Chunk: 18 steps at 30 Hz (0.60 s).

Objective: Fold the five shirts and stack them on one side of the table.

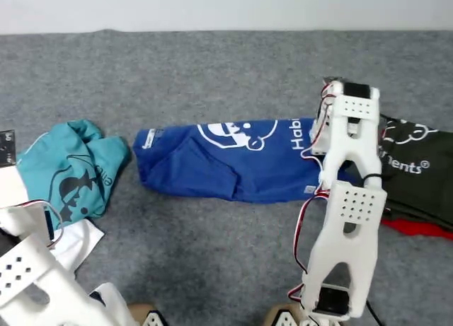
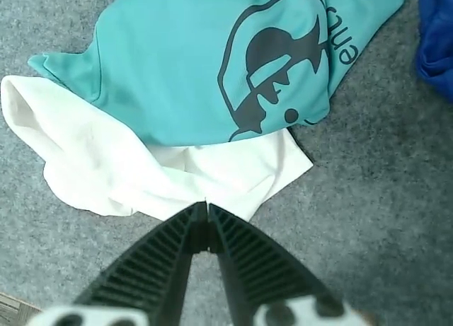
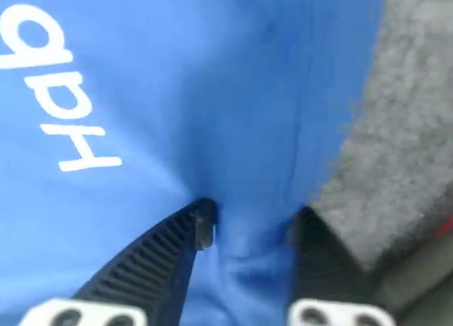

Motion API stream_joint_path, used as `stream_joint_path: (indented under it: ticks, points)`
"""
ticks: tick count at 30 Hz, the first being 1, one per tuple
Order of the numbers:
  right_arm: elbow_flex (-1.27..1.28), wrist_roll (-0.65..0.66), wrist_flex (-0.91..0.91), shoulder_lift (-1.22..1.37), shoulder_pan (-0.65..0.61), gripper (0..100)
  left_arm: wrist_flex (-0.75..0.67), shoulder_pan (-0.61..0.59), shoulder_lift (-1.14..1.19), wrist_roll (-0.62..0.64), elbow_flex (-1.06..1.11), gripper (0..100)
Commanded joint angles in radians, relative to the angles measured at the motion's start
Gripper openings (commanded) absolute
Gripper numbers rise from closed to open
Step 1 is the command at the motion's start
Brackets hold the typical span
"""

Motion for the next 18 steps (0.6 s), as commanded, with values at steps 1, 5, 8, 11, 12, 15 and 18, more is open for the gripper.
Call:
stream_joint_path:
  ticks: [1,5,8,11,12,15,18]
  points:
    - [-0.012,0.046,0.053,-0.015,-0.059,2.9,0.018,0.005,-0.018,-0.011,-0.004,1]
    - [-0.091,0.051,0.114,-0.073,-0.062,1.0,0.017,0.005,-0.018,-0.011,-0.004,1]
    - [-0.112,0.098,0.127,-0.128,-0.064,0.9,0.017,0.005,-0.018,-0.011,-0.004,1]
    - [-0.112,0.138,0.128,-0.185,-0.041,0.9,0.017,0.005,-0.018,-0.011,-0.004,1]
    - [-0.112,0.153,0.128,-0.205,-0.027,0.9,0.017,0.005,-0.018,-0.011,-0.004,1]
    - [-0.112,0.204,0.128,-0.252,0.027,0.9,0.017,0.005,-0.018,-0.011,-0.005,1]
    - [-0.112,0.269,0.128,-0.289,0.097,0.9,0.017,0.005,-0.018,-0.011,-0.005,1]
